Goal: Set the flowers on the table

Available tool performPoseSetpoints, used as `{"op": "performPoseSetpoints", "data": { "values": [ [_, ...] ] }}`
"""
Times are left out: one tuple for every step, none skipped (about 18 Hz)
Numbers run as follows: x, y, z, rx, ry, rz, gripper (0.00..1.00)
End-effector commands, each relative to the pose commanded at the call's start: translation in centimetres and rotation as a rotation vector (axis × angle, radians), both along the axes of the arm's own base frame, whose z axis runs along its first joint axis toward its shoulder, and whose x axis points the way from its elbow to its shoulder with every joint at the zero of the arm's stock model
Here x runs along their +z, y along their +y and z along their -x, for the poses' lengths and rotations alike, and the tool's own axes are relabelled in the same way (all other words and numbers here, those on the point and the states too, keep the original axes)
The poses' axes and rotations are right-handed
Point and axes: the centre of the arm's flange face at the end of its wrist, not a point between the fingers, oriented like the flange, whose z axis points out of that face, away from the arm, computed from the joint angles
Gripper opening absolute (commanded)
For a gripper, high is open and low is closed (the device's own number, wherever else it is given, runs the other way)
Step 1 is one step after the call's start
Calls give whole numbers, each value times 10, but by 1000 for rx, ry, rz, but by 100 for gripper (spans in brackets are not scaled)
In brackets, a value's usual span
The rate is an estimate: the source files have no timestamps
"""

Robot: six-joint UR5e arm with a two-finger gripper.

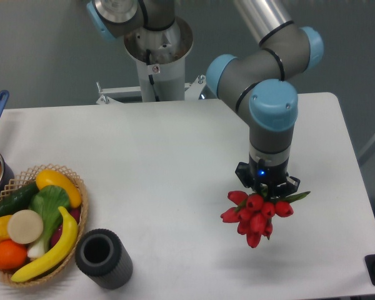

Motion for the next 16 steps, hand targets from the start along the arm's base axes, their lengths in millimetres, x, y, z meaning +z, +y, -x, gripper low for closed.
{"op": "performPoseSetpoints", "data": {
  "values": [
    [-1, 0, 0, 0, -1, 1, 15],
    [-2, 0, 0, 0, -3, 2, 15],
    [-4, 3, -2, -5, -6, 2, 15],
    [-6, 5, -3, -9, -8, 4, 16],
    [-10, 6, -4, -9, -12, 6, 16],
    [-22, 8, -3, -7, -31, 14, 16],
    [-33, 11, -3, -10, -44, 25, 16],
    [-41, 13, -3, -14, -53, 33, 16],
    [-51, 13, -6, -23, -71, 37, 16],
    [-62, 13, -9, -25, -86, 48, 16],
    [-63, 15, -12, -30, -91, 49, 23],
    [-64, 15, -13, -30, -92, 50, 31],
    [-66, 13, -15, -34, -88, 45, 54],
    [-68, 13, -16, -32, -74, 36, 74],
    [-71, 12, -18, -25, -60, 23, 100],
    [-74, 12, -20, -25, -43, 11, 100]
  ]
}}
